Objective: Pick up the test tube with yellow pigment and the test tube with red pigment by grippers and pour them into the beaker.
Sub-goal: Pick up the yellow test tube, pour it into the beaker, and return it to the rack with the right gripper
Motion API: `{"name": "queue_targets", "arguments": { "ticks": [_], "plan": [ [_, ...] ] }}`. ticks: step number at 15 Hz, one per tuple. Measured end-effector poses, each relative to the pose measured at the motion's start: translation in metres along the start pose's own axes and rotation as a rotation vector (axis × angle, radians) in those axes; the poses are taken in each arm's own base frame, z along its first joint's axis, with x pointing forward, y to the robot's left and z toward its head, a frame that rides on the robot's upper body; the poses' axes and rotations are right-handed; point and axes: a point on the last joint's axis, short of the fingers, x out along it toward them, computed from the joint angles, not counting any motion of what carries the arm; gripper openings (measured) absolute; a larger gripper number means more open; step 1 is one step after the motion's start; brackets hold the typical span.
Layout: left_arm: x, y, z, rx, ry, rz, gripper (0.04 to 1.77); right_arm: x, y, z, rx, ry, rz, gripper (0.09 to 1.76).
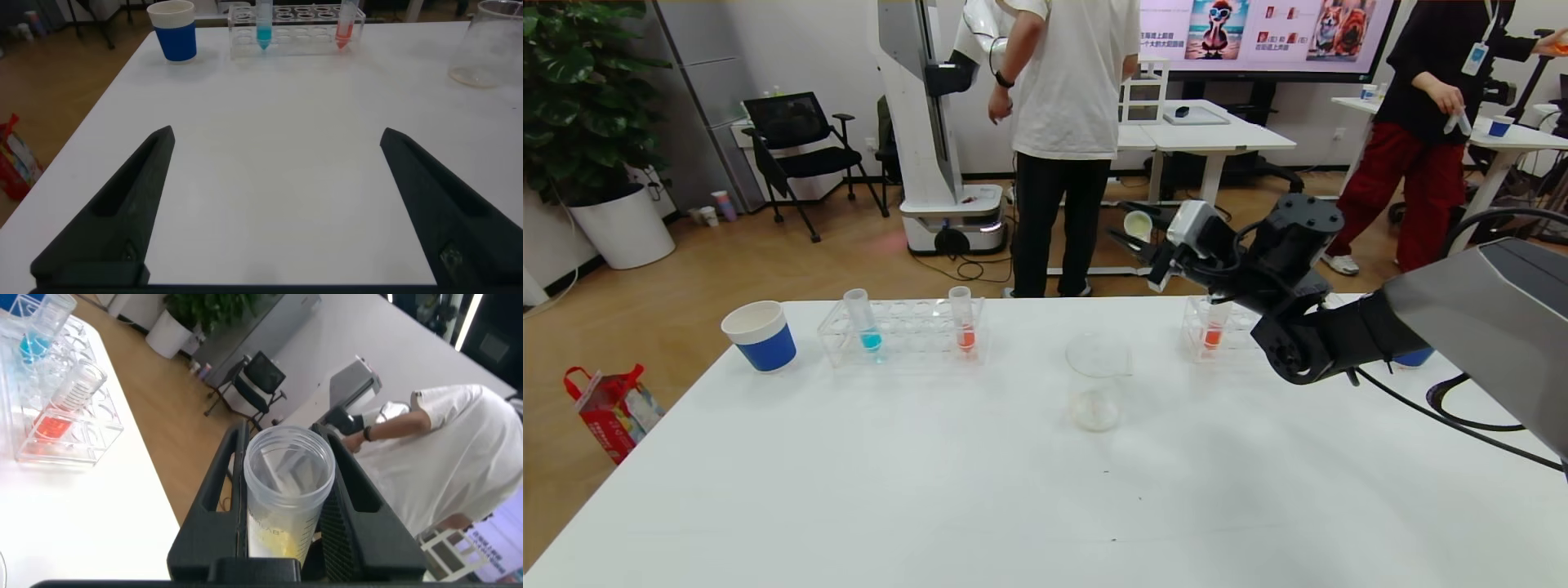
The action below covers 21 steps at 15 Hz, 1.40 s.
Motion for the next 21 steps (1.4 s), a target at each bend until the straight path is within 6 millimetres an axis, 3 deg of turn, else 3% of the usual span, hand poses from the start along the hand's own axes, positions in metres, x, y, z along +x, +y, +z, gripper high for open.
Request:
{"name": "queue_targets", "arguments": {
  "ticks": [7,21],
  "plan": [
    [0.000,0.000,0.000,0.000,0.000,0.000,1.75,-0.002,0.032,-0.009,-0.217,-0.093,0.164,0.51],
    [0.000,0.000,0.000,0.000,0.000,0.000,1.75,-0.008,0.039,-0.017,-0.577,-0.189,0.257,0.51]
  ]
}}
